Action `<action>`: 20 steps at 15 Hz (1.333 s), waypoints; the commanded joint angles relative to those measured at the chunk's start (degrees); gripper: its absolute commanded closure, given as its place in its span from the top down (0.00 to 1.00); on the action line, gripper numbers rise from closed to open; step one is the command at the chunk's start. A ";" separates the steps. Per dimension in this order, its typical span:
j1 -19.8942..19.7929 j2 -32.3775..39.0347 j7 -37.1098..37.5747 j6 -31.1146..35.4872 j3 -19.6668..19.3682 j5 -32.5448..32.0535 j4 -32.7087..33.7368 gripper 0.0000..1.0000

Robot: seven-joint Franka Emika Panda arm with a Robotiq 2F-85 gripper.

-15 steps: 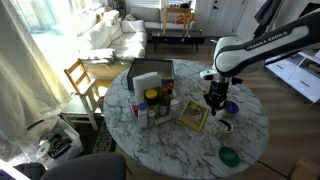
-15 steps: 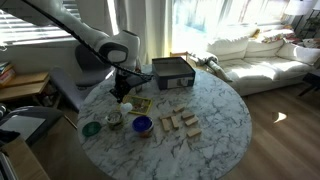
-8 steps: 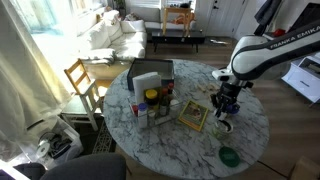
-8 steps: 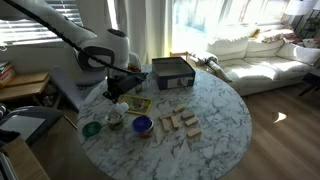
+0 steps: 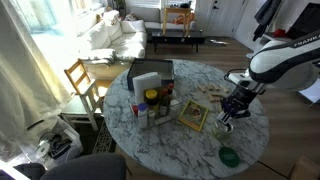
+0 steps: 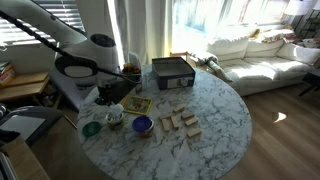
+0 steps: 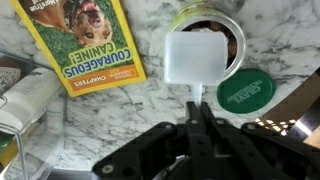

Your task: Spill the transparent measuring cup content in the open container

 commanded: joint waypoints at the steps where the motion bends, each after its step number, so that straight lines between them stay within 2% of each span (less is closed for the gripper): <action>1: 2.64 -3.57 -11.25 4.32 -2.11 10.40 -5.27 0.01; 6: 4.25 -5.76 -29.98 7.17 -3.83 26.00 -9.19 0.01; 7: 4.89 -10.41 -22.86 4.65 -2.87 21.25 -8.87 0.01; 12: 6.73 -14.34 -25.04 6.72 -4.10 22.21 -10.80 0.01; 13: 8.93 -14.71 -25.04 6.92 -6.33 22.02 -11.13 0.01; 14: 9.49 -15.01 -25.03 6.75 -7.09 21.92 -11.44 0.01; 17: 8.37 -11.96 -24.83 6.16 -6.74 19.77 -11.07 0.01; 19: 8.20 -8.20 -21.02 6.65 -5.92 16.59 -9.30 0.01; 20: 8.08 -6.01 -16.85 6.36 -4.86 12.66 -7.47 0.01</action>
